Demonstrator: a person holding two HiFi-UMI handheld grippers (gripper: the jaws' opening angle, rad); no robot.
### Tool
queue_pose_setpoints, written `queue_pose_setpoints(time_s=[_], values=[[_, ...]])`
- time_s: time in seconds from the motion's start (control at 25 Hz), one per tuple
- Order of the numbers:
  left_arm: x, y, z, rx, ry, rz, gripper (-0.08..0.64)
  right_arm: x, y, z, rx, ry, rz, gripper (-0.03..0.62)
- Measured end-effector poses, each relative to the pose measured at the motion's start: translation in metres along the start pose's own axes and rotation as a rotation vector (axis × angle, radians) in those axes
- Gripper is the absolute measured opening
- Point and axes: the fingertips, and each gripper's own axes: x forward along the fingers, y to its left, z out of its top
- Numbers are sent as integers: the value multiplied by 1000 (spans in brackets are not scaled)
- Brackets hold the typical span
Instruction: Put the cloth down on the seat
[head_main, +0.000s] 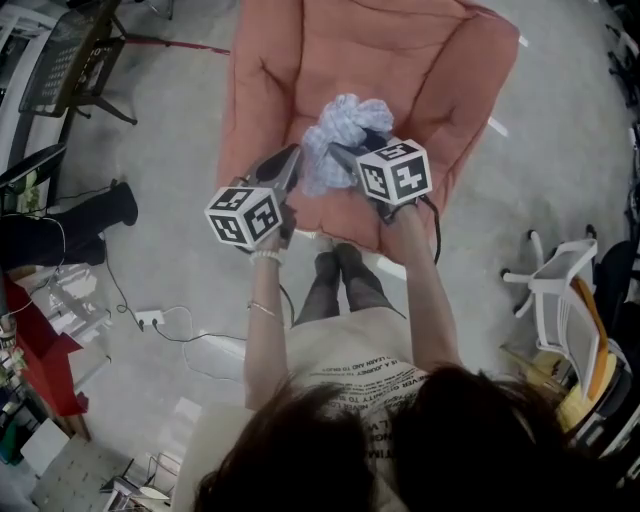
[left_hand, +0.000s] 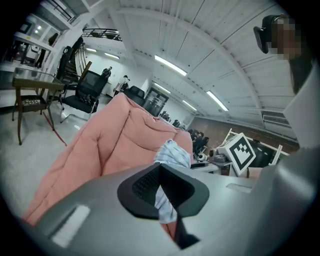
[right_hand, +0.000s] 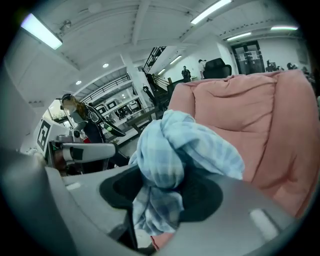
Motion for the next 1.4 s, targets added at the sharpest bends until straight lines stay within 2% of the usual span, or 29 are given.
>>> queue_pose_setpoints(time_s=[0.36, 0.76, 1.04, 1.4], values=[[32, 33, -36, -32, 49, 17, -2, 45, -32, -30, 23, 60, 11, 216], [63, 64, -72, -59, 121, -18, -2, 93, -56, -58, 24, 117, 15, 216], [94, 71, -111, -68, 181, -41, -2, 113, -87, -99, 70, 164, 3, 216], [111, 98, -148, -74, 261, -64, -2, 150, -107, -119, 89, 196, -9, 216]])
